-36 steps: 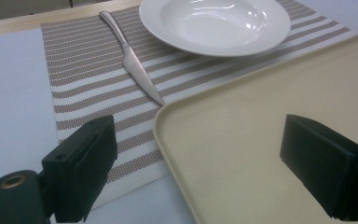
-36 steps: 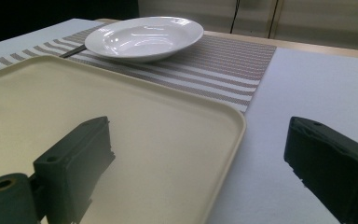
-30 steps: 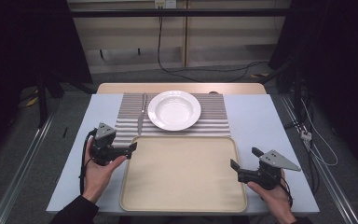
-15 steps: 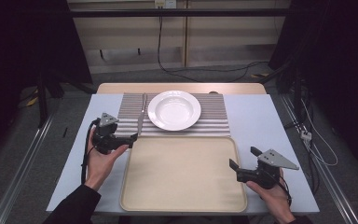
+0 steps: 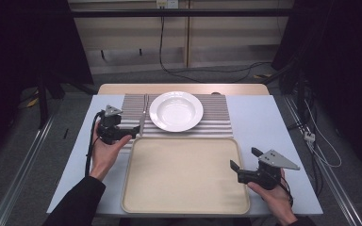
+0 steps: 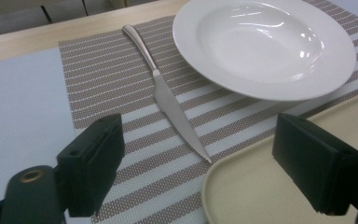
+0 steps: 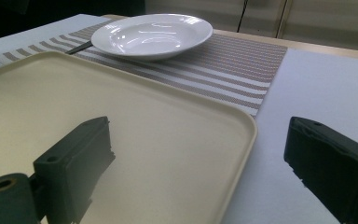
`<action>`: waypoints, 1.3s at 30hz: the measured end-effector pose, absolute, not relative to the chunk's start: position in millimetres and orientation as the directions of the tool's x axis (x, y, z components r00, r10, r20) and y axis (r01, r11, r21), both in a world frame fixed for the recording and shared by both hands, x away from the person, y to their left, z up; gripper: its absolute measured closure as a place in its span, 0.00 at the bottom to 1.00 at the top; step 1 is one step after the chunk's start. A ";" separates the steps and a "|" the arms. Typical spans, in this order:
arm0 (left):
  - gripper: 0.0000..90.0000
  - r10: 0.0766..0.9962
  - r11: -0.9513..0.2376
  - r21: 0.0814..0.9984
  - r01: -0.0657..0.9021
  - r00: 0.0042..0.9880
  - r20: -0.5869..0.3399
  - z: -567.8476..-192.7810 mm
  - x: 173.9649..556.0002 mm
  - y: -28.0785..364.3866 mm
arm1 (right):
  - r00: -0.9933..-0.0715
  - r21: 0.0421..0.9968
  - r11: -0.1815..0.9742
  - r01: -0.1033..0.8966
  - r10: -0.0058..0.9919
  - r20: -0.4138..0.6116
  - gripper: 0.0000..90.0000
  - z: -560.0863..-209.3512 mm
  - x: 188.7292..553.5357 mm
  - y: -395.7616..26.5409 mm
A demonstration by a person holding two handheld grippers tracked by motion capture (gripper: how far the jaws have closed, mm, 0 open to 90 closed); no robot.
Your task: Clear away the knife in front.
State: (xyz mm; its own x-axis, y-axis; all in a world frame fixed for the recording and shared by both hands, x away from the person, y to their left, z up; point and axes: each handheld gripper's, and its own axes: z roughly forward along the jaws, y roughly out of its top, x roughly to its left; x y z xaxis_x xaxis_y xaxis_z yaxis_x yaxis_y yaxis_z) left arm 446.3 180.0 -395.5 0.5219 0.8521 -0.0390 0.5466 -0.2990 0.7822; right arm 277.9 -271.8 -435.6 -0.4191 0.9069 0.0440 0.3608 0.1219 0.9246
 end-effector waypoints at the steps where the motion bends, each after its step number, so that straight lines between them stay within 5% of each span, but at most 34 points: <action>1: 0.20 0.855 -0.301 0.777 0.553 0.518 -0.038 -396.8 449.3 180.3 | -0.418 0.924 0.121 0.363 0.907 0.046 0.08 -435.6 278.0 -272.0; 21: 0.27 0.878 -0.297 0.732 0.614 0.476 -0.043 -407.0 516.4 157.4 | -0.429 0.920 0.125 0.372 0.902 0.051 0.08 -436.0 279.5 -271.2; 39: 0.48 0.891 -0.297 0.687 0.663 0.451 -0.050 -418.3 565.1 147.6 | -0.439 0.916 0.119 0.384 0.896 0.067 0.08 -438.6 281.6 -271.5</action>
State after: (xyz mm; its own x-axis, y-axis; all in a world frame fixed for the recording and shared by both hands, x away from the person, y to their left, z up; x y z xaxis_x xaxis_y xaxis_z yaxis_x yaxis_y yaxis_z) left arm 565.1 147.6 -418.3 0.4511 0.8911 -0.0502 0.6634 -0.2972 0.6868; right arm 281.6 -271.5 -438.6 -0.4387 0.8961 0.0675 0.3842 0.1191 0.9155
